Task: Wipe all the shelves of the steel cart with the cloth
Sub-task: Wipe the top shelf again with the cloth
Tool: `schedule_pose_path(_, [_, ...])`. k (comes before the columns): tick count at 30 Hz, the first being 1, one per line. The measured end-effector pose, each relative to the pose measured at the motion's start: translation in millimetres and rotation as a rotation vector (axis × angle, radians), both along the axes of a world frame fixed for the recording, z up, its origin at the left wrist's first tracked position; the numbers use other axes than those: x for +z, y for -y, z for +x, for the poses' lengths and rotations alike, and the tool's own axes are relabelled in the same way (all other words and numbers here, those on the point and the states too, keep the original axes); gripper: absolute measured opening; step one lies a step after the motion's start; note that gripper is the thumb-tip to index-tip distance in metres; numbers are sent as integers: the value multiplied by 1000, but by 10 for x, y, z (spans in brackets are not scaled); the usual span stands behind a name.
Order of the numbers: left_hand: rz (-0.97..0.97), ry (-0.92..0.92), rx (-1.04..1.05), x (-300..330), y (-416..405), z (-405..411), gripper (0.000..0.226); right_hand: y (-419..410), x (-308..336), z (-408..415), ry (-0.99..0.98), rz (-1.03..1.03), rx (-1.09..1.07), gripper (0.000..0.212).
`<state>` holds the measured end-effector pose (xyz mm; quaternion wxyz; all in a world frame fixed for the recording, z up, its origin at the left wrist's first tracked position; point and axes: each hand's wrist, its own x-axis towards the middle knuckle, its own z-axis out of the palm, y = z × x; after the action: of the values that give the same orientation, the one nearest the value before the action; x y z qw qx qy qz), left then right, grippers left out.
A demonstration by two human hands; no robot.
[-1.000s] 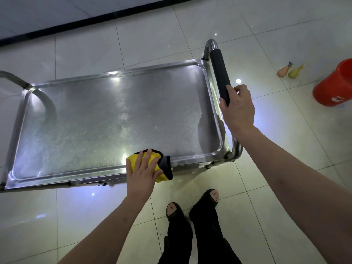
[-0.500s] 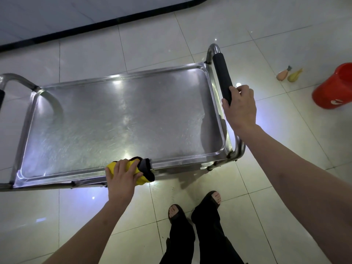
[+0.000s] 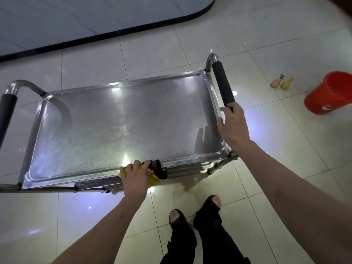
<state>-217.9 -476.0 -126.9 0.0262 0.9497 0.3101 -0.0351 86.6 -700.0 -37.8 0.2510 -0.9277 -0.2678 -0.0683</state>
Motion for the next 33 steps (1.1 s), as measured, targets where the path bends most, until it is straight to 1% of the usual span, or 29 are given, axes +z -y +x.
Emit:
schedule_pose_path(3, [33,-7,3,8,25,19,24,54,8,-152,-27,14,15,30])
schedule_pose_path(6, [18,32,19,42,92,-4,22,111,7,-341,-73,18,-15,31])
schedule_pose_path(10, [-64,94,53,148,239,2,21,180,-55,-653,-60,-13,-6,26])
schedule_pose_path(13, [-117,134,79,243,392,18,24,178,-51,-941,-146,33,49,27])
schedule_pose_path(17, [-170,192,96,357,595,8,26,153,-101,-1250,-188,28,99,24])
schedule_pose_path(23, [-266,190,163,448,859,-125,28,246,-183,-1643,-254,26,153,23])
schedule_pose_path(26, [-307,194,202,523,1009,-293,31,350,-220,-1915,-318,15,194,24])
schedule_pose_path(29, [-355,238,292,599,1185,-506,31,476,-247,-2259,-366,6,230,31])
schedule_pose_path(33, [-507,349,470,627,1379,-797,32,605,-275,-2695,-401,-15,292,31])
